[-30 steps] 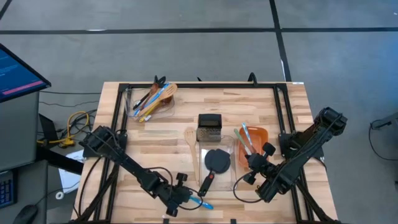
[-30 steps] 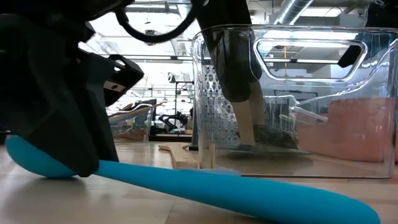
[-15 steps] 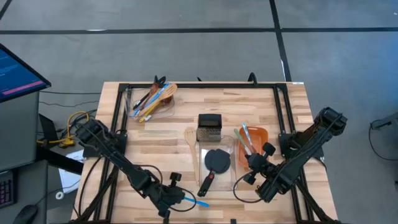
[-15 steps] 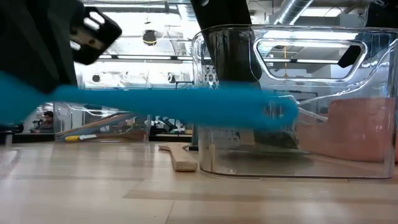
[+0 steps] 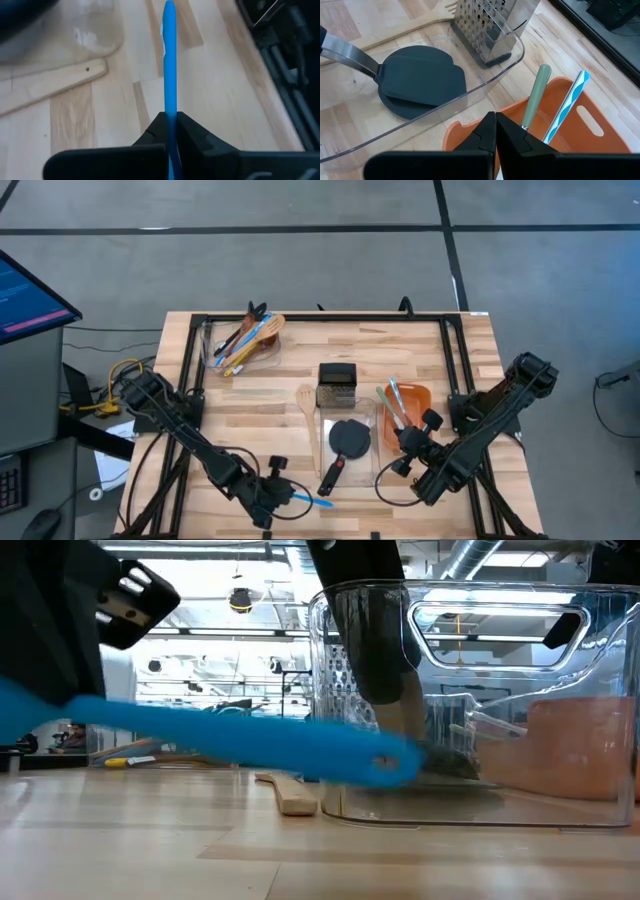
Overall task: Pick & Place Kitchen Items
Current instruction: Put the blue ladle into the top transparent bin
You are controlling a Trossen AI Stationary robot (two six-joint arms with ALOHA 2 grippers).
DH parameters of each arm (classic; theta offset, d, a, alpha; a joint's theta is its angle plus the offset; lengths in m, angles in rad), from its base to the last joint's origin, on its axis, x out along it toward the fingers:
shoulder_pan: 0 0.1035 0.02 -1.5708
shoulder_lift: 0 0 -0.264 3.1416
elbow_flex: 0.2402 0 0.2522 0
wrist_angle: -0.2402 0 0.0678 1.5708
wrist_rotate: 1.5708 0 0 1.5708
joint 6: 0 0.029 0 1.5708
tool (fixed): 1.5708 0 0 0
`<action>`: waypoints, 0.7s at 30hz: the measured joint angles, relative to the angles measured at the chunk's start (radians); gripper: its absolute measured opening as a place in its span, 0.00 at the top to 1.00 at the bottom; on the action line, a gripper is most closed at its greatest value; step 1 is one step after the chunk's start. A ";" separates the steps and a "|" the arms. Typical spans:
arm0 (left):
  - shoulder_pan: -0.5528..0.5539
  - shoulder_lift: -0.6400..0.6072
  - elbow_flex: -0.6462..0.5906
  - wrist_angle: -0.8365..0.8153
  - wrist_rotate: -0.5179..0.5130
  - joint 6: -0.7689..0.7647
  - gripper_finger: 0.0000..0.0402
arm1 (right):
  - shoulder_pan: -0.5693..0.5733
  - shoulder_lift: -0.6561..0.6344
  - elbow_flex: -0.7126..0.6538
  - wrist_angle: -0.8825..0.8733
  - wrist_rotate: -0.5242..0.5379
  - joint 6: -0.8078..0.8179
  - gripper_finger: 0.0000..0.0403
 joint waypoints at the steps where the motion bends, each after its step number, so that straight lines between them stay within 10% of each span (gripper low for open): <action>1: 0.000 0.001 0.000 -0.011 0.000 -0.003 1.00 | 0.000 0.000 0.000 0.000 0.000 0.000 1.00; 21: 0.001 0.071 0.005 -0.051 0.075 -0.107 1.00 | 0.000 0.000 0.000 0.002 -0.003 0.000 1.00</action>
